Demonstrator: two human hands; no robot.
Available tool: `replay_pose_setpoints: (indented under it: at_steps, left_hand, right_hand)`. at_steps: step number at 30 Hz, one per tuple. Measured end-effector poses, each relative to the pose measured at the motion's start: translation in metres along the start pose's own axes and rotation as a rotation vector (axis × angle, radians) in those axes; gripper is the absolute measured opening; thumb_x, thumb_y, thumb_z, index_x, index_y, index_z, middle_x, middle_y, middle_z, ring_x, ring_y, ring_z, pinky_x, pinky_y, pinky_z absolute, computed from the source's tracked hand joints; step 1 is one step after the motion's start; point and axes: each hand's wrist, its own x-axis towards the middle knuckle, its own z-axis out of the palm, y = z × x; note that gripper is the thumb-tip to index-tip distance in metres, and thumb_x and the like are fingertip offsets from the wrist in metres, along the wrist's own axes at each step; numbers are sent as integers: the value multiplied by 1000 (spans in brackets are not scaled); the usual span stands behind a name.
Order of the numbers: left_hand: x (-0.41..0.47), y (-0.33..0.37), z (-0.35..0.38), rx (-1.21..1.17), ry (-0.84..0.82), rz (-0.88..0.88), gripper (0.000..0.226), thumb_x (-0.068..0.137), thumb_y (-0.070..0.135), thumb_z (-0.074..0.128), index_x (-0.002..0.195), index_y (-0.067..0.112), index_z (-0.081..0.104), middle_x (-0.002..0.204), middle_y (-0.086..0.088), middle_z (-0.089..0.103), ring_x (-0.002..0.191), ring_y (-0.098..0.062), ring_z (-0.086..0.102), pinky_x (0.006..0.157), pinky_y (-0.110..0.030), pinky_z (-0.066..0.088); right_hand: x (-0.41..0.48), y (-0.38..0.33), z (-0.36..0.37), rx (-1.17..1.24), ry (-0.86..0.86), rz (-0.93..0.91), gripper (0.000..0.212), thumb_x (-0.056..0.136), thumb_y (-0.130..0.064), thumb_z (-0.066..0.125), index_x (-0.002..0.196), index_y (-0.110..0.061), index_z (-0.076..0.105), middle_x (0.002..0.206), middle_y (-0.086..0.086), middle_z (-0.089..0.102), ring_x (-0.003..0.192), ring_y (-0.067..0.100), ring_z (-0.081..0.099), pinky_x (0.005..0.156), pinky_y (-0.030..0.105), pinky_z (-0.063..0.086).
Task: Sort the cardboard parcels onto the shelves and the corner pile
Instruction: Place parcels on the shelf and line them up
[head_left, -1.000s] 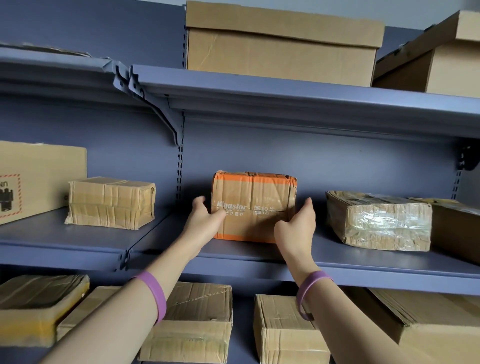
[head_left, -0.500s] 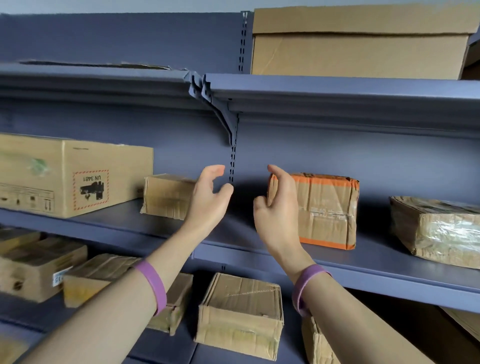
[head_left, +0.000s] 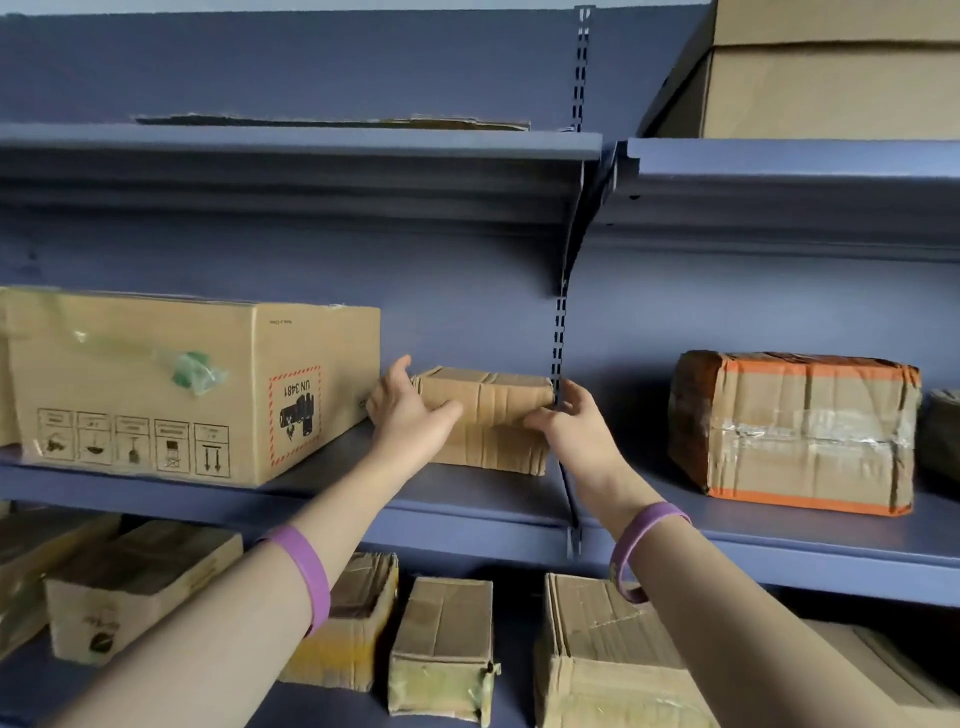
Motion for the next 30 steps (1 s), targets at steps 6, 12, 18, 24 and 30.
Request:
replay_pose_setpoints:
  at_steps: [6, 12, 18, 24, 30]
  left_hand:
    - [20, -29, -6, -56, -247, -187, 56, 88, 26, 67, 134, 12, 39, 129, -5, 55, 116, -24, 52, 93, -36, 43]
    - [27, -32, -11, -154, -128, 8, 21, 91, 22, 67, 106, 14, 55, 102, 1, 61, 89, -15, 55, 65, -22, 42]
    - [31, -40, -19, -420, -67, -58, 7, 90, 12, 69, 95, 17, 66, 101, -7, 72, 101, -29, 67, 93, -50, 55]
    - [34, -45, -18, -468, -120, -36, 9, 98, 14, 59, 95, 18, 66, 102, -2, 70, 99, -23, 65, 100, -51, 50]
    - [36, -47, -14, -503, -126, -104, 55, 93, 27, 68, 141, 18, 44, 135, 4, 53, 123, -19, 54, 110, -46, 42]
  right_hand:
    - [3, 11, 22, -52, 99, 49, 53, 77, 1, 66, 127, -8, 52, 111, 6, 66, 105, 23, 62, 89, 33, 52]
    - [7, 9, 27, -23, 232, -50, 38, 91, 2, 56, 129, -8, 52, 113, 5, 64, 104, 18, 61, 81, 27, 47]
    - [7, 10, 33, 89, 273, -123, 34, 103, -42, 45, 83, -21, 64, 79, -13, 65, 80, 5, 59, 78, 20, 47]
    - [12, 18, 26, 246, 180, -30, 20, 103, -35, 49, 110, -21, 62, 93, 3, 70, 84, 19, 65, 79, 39, 53]
    - [7, 20, 24, 254, 106, -27, 22, 104, -13, 46, 101, -3, 66, 90, 11, 71, 75, 16, 70, 62, 32, 59]
